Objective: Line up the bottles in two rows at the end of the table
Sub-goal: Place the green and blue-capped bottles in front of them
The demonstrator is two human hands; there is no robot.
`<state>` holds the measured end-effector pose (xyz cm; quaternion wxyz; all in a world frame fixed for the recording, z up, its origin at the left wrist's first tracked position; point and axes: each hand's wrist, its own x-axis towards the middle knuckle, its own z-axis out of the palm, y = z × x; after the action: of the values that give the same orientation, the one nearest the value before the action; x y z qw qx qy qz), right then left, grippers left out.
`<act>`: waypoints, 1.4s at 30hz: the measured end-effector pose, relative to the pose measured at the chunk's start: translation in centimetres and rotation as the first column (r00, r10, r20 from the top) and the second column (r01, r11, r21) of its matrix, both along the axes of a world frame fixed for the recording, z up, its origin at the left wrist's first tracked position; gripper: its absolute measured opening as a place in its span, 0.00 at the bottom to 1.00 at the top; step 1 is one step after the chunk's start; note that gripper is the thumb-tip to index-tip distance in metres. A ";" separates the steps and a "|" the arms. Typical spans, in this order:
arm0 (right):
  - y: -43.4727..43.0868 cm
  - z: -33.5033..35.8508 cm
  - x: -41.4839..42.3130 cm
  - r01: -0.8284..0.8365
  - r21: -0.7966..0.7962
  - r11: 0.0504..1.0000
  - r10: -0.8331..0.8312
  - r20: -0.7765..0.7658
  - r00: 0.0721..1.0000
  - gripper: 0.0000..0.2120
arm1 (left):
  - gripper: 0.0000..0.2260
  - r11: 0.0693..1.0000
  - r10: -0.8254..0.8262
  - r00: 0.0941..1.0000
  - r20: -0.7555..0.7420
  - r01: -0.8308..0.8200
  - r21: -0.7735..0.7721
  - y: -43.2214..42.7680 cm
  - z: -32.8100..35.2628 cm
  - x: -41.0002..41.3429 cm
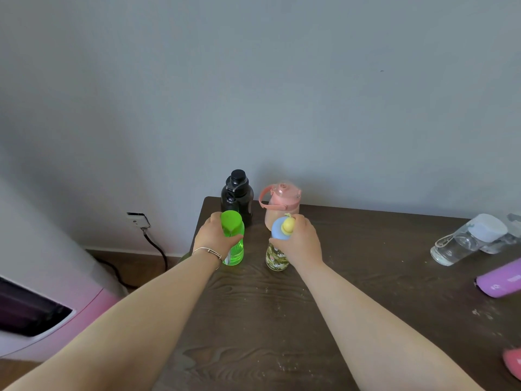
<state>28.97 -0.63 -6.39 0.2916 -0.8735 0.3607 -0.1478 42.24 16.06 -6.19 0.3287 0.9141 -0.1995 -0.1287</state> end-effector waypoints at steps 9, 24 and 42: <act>-0.6 -0.9 1.1 -0.018 0.011 1.000 0.018 0.016 1.000 0.35 | 0.31 1.000 0.001 1.000 0.006 -0.001 0.027 -1.0 -0.5 0.9; -1.1 0.1 -0.5 -0.155 -0.217 0.964 0.135 -0.105 0.985 0.47 | 0.46 0.978 -0.137 0.990 0.044 0.128 0.164 -1.1 -0.3 1.2; -1.9 3.8 -11.0 -0.262 -0.486 0.834 0.019 -0.449 0.893 0.35 | 0.40 0.706 -0.683 0.591 0.429 0.381 0.597 -2.7 3.8 -7.1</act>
<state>18.01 -2.54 -2.57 -0.0385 -0.9550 0.2930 -0.0254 35.13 13.31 -2.40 -0.0306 0.8441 -0.5334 0.0442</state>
